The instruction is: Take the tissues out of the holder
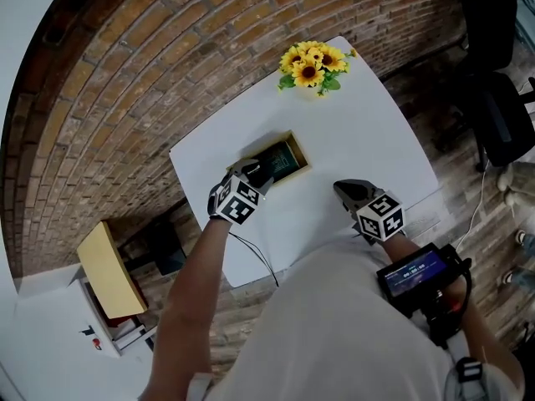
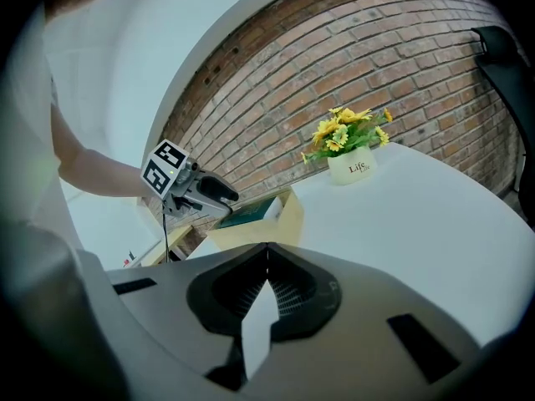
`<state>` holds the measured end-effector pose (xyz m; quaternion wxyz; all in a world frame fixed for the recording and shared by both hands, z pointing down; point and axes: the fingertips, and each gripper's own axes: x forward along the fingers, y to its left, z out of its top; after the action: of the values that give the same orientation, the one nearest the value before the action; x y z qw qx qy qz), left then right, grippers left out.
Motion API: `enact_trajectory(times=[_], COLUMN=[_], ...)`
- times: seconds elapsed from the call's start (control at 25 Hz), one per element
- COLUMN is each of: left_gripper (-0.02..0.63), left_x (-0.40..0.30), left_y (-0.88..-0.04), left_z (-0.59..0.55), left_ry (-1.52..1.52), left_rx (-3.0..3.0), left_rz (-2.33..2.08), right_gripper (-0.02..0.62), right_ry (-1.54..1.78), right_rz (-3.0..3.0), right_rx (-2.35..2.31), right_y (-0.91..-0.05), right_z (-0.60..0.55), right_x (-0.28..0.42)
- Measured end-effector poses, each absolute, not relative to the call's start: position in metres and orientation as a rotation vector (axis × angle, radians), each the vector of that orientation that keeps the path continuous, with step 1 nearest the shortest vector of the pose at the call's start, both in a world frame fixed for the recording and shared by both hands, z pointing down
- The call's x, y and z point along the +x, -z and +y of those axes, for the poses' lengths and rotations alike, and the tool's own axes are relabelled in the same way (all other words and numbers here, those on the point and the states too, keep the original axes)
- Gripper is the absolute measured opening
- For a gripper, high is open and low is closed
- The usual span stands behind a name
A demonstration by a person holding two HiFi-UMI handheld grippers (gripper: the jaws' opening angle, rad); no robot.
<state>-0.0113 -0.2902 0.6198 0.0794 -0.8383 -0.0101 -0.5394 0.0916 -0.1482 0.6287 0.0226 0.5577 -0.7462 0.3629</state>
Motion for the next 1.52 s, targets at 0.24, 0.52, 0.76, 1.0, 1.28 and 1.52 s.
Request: enact_trajectory(times=[0.24,0.52,0.76,1.0,1.28,1.52], left_gripper=[0.228,0.256,0.273,0.25,0.197,0.189], left_x=[-0.008,-0.007,-0.007,-0.007,-0.008,-0.01], left_y=[-0.633,-0.644,-0.653,-0.652,-0.652,-0.637], left_z=[-0.291,-0.289,-0.293,-0.295,-0.292,-0.298], left_ry=[1.725,1.798,1.882,1.925,1.902,1.841], left_rx=[-2.394,-2.286,-2.267,-2.272,-2.298,-2.294], left_rz=[-0.194,-0.306,-0.337,-0.315,-0.3,-0.245], right_gripper=[0.006,0.006,0.006,0.006,0.006,0.006], right_ry=[-1.151,-1.168,-1.169,-1.18,-1.191,-1.175], right_rz=[-2.278,-2.27,-2.278,-2.276,-2.262,-2.278], right_rx=[1.765,1.771,1.76,1.758,1.775,1.767], right_y=[-0.633,-0.636,-0.638,-0.639,-0.641,-0.64], right_z=[-0.141,-0.14,-0.145,-0.142,-0.139,-0.143], right_x=[0.105,0.111,0.111,0.108,0.112,0.11])
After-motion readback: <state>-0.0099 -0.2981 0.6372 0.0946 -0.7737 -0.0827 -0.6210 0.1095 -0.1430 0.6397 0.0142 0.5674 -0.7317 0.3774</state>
